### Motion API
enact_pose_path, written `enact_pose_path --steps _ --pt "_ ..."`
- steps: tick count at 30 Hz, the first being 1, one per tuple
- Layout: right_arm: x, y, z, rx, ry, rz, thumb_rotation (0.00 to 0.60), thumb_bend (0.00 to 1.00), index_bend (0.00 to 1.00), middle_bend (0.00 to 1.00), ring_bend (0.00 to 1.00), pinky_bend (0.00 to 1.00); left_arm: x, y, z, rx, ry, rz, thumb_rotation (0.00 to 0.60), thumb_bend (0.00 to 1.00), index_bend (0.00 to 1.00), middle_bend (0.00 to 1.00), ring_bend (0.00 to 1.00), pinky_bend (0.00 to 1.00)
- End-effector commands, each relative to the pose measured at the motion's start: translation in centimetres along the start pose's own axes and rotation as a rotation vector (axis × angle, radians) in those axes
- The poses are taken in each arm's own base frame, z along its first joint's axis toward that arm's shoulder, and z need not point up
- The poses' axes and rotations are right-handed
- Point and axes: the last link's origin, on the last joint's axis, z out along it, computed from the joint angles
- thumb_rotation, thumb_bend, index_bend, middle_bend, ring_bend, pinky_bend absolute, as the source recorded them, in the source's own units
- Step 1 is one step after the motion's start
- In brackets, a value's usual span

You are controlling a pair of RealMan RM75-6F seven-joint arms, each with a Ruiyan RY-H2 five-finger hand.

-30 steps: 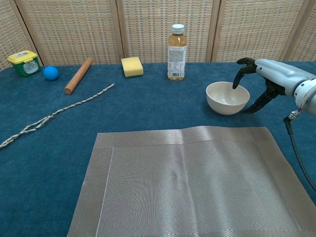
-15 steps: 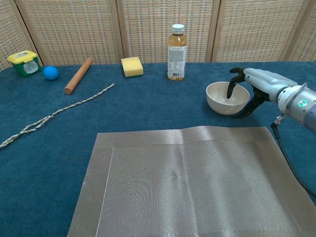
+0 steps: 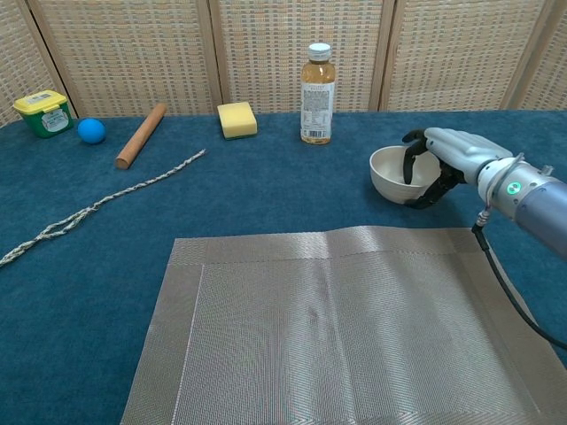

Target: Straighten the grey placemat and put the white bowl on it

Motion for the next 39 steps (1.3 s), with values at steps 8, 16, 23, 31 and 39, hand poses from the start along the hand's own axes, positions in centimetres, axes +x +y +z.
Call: enact_pose_path --steps 8,16,23,31,39 --pt "-0.8 -0.4 0.1 0.024 0.019 0.002 0.6 0.44 0.75 0.25 0.0 0.01 -0.1 0.1 0.0 -0.003 -0.001 -0.007 0.6 0.14 0.21 0.0 0.0 0.0" --pt "-0.9 -0.7 -0.6 0.054 0.044 0.008 0.6 0.44 0.75 0.26 0.0 0.01 0.1 0.2 -0.1 -0.011 0.005 -0.014 0.6 0.14 0.22 0.0 0.0 0.0" --pt "0.1 -1.2 -2.7 0.125 0.11 -0.015 0.6 0.44 0.75 0.26 0.0 0.01 0.1 0.3 -0.2 -0.02 0.005 -0.014 0.6 0.14 0.21 0.0 0.0 0.0" --pt "1.0 -2.0 -8.0 0.184 0.143 -0.034 0.6 0.44 0.75 0.26 0.0 0.01 0.1 0.9 -0.7 -0.054 0.017 0.016 0.6 0.14 0.21 0.0 0.0 0.0" --pt "0.3 -4.2 -13.1 0.271 0.103 -0.06 0.6 0.44 0.75 0.27 0.0 0.01 1.0 1.2 -1.2 -0.071 0.037 -0.015 0.6 0.14 0.21 0.0 0.0 0.0"
